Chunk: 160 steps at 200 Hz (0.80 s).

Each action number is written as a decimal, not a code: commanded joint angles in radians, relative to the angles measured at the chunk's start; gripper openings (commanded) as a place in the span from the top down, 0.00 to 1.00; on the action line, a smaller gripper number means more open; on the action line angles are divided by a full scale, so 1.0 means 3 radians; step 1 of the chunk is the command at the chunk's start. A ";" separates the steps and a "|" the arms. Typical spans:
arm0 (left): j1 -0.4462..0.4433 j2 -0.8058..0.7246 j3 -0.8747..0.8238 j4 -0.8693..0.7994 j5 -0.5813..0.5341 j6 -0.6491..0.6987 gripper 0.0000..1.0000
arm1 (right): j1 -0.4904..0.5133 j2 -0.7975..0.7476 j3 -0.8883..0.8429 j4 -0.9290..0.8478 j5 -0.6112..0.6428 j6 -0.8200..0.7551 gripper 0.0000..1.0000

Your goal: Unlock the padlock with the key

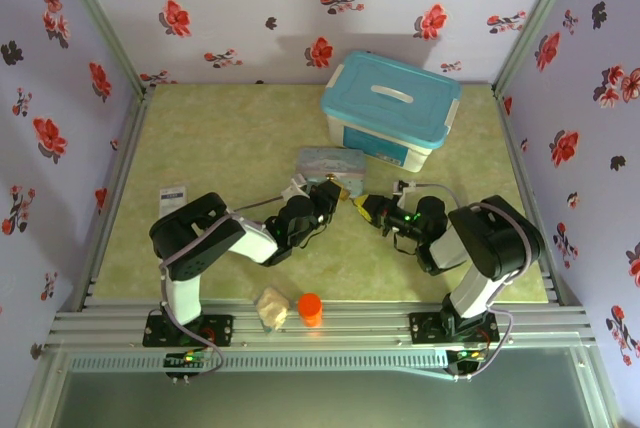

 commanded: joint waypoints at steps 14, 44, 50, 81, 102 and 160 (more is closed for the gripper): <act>-0.0078 -0.0093 0.0204 0.0548 0.0291 -0.0102 1.00 | -0.0019 0.0055 0.0085 -0.0157 0.0065 0.0048 1.00; -0.0087 -0.0048 0.0232 0.0577 0.0337 -0.0152 1.00 | -0.0045 0.0239 0.0152 -0.0154 0.0026 0.0036 1.00; -0.0087 -0.0064 0.0224 0.0580 0.0325 -0.0124 1.00 | -0.0050 0.0255 0.0157 -0.0158 0.0028 0.0032 1.00; -0.0083 -0.0106 0.0165 0.0568 0.0253 -0.0080 1.00 | -0.0047 0.0200 0.0141 -0.0154 0.0074 0.0069 1.00; -0.0080 -0.0038 0.0181 0.0567 0.0252 -0.0107 1.00 | -0.0024 0.0056 0.0093 -0.0159 0.0119 0.0111 1.00; -0.0080 -0.0024 0.0179 0.0562 0.0236 -0.0070 1.00 | -0.0040 0.0124 0.0074 -0.0162 0.0132 0.0095 1.00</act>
